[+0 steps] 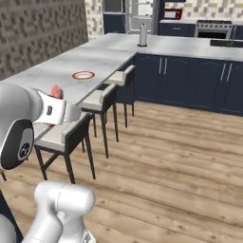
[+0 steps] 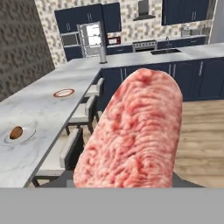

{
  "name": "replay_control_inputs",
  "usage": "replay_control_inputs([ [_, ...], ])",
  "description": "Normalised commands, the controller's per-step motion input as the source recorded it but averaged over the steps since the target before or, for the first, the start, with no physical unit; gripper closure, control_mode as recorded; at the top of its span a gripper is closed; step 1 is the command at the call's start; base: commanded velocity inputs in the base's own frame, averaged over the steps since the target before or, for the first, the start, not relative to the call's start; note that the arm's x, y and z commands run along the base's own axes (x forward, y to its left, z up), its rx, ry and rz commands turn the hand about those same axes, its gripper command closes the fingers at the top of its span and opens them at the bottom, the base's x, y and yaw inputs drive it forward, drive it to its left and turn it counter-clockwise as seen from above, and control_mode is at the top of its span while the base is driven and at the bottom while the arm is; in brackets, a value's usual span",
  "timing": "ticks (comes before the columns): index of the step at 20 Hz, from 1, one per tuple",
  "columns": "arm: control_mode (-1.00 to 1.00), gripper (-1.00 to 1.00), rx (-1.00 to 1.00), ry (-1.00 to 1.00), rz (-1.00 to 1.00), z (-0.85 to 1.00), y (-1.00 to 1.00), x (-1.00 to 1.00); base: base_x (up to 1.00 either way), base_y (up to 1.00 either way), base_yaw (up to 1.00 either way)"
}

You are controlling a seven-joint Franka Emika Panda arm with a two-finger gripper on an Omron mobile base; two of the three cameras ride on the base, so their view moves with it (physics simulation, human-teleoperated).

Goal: Transport the steak and potato to the fridge. Place the steak on the rack containing meat and place the potato on the rack containing the vegetable, ensuring meats and vegetables are on different racks.

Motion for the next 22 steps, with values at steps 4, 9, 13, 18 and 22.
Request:
replay_control_inputs([
  [4, 1.0, 1.0, 0.0, 0.0, 0.0, 0.0, 0.0, 0.0, -1.0, 0.65, 0.05],
  [9, 1.0, 1.0, 0.0, 0.0, 0.0, 0.0, 0.0, 0.0, -1.0, 0.83, 0.03],
  [13, 1.0, 1.0, 0.0, 0.0, 0.0, 0.0, 0.0, 0.0, -1.0, 1.0, 0.0],
  [18, 1.0, 1.0, 0.0, 0.0, 0.0, 0.0, 0.0, 0.0, -0.43, 1.0, -0.02],
  [22, 1.0, 1.0, 0.0, 0.0, 0.0, 0.0, 0.0, 0.0, 0.07, 1.0, -0.03],
])
